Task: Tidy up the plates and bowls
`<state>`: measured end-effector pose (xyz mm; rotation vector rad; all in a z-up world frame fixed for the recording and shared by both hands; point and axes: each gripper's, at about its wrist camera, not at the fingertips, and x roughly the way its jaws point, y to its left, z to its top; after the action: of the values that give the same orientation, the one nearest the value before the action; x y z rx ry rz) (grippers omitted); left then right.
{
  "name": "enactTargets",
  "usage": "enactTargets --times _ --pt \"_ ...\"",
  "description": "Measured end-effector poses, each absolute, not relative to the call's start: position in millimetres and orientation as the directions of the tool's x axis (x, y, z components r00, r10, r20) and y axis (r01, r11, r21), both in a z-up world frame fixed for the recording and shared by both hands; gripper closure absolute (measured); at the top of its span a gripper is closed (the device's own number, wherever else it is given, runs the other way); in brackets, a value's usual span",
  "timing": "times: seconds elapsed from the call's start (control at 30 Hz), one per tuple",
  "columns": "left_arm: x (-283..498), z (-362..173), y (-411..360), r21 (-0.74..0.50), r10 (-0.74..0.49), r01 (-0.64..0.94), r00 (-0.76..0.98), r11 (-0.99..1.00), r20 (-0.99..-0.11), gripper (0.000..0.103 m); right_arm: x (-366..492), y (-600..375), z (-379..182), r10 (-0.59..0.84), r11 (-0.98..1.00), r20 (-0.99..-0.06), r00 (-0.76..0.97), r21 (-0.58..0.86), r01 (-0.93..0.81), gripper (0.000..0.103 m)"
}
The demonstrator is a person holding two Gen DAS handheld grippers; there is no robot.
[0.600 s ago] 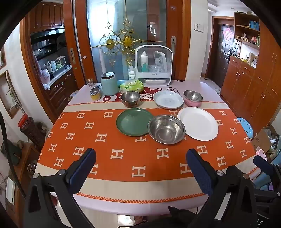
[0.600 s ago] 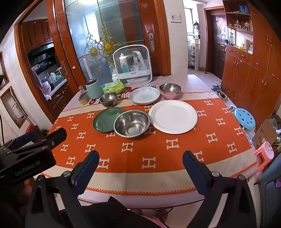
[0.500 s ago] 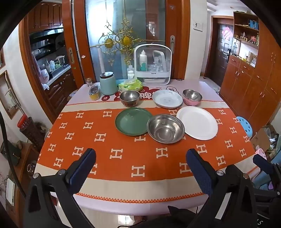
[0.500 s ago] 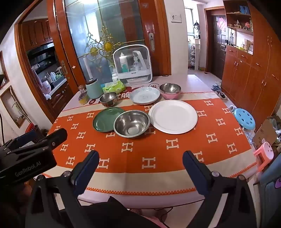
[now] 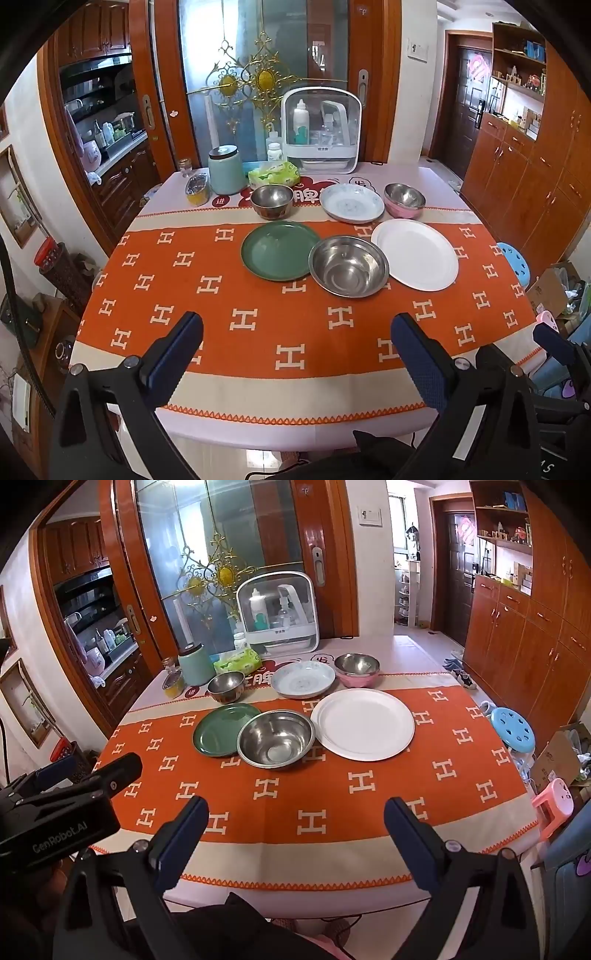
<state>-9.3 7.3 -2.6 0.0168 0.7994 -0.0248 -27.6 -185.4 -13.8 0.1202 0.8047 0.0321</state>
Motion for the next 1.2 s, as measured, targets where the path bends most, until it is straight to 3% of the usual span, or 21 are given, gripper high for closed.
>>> enactTargets --times 1.2 --pt "9 -7 17 -0.019 -0.077 0.092 0.696 0.996 -0.714 0.004 -28 -169 -13 0.017 0.993 -0.723 0.69 0.091 0.07 0.006"
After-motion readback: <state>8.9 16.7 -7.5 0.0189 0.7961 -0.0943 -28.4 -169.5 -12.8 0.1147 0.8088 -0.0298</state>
